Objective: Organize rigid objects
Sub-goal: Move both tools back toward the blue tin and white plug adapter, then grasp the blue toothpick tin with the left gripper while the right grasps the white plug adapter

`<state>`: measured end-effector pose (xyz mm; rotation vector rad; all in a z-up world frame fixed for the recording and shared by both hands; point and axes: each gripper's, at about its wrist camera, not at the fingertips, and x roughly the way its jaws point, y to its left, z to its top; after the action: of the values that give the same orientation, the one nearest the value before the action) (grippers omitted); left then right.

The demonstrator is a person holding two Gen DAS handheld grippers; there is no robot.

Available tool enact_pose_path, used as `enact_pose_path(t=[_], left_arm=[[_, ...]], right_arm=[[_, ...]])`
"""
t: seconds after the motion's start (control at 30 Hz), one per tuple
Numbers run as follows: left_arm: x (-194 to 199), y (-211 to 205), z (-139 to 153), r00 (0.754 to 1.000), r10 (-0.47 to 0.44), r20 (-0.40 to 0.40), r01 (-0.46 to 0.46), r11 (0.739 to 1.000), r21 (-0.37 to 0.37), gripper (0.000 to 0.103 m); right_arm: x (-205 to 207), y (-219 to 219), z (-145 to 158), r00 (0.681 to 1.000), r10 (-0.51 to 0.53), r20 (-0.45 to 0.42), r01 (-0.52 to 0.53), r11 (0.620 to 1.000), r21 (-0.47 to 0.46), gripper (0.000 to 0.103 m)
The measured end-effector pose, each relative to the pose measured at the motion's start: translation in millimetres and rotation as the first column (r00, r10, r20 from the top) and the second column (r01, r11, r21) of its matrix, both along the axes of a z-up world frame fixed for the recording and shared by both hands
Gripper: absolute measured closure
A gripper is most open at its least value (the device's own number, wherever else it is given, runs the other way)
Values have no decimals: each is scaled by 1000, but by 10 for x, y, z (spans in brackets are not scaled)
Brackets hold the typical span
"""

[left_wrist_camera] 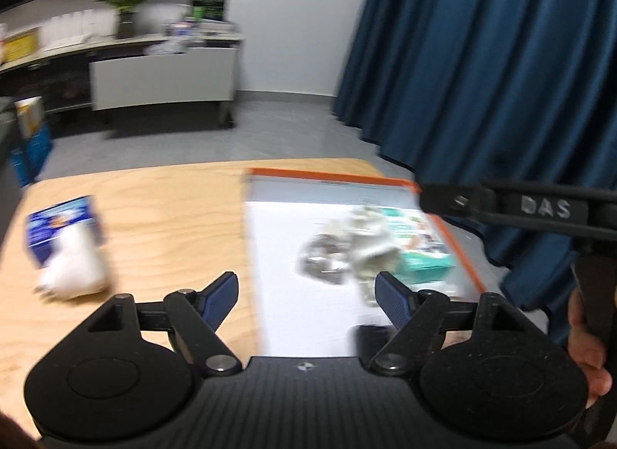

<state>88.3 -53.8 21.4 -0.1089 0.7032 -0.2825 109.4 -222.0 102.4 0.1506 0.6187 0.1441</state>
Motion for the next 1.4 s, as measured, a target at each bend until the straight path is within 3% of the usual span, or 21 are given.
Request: enact_pose_path(t=[0.13, 0.37, 0.5, 0.67, 0.8, 1.0, 1.07, 1.13, 1.17, 1.2, 1.4], left_arm=[[-97, 520, 20, 992, 127, 12, -127, 991, 29, 19], [-187, 1337, 36, 948, 319, 7, -319, 947, 48, 18], [-224, 1661, 53, 927, 376, 12, -376, 926, 43, 16], [-164, 1941, 56, 914, 406, 12, -406, 913, 31, 15], [-93, 2098, 15, 914, 406, 12, -406, 913, 26, 14], [93, 2246, -109, 927, 374, 15, -374, 926, 48, 13], [186, 2267, -131, 933, 359, 21, -360, 931, 56, 13], [275, 2259, -152, 943, 330, 29, -332, 941, 66, 13], [319, 2245, -161, 949, 314, 36, -315, 946, 73, 13], [362, 2228, -180, 955, 293, 43, -295, 952, 80, 12], [673, 2092, -329, 987, 146, 72, -155, 979, 131, 6]], right_arm=[[26, 378, -69, 996, 81, -27, -81, 997, 12, 19], [230, 1260, -347, 957, 273, -101, -265, 960, 89, 14], [382, 1809, -489, 931, 338, -136, -330, 941, 78, 13], [609, 2281, -650, 925, 342, -167, -326, 938, 114, 13], [748, 2540, -792, 930, 318, -187, -306, 948, 88, 6], [864, 2781, -1011, 934, 289, -210, -307, 950, -55, 2], [917, 2797, -1096, 929, 292, -226, -312, 948, -59, 2], [930, 2761, -1134, 930, 301, -212, -312, 950, -21, 4], [915, 2743, -1131, 933, 301, -196, -311, 950, -22, 10], [903, 2733, -1122, 936, 298, -186, -310, 950, -35, 22], [826, 2418, -1055, 941, 269, -206, -285, 957, -52, 22]])
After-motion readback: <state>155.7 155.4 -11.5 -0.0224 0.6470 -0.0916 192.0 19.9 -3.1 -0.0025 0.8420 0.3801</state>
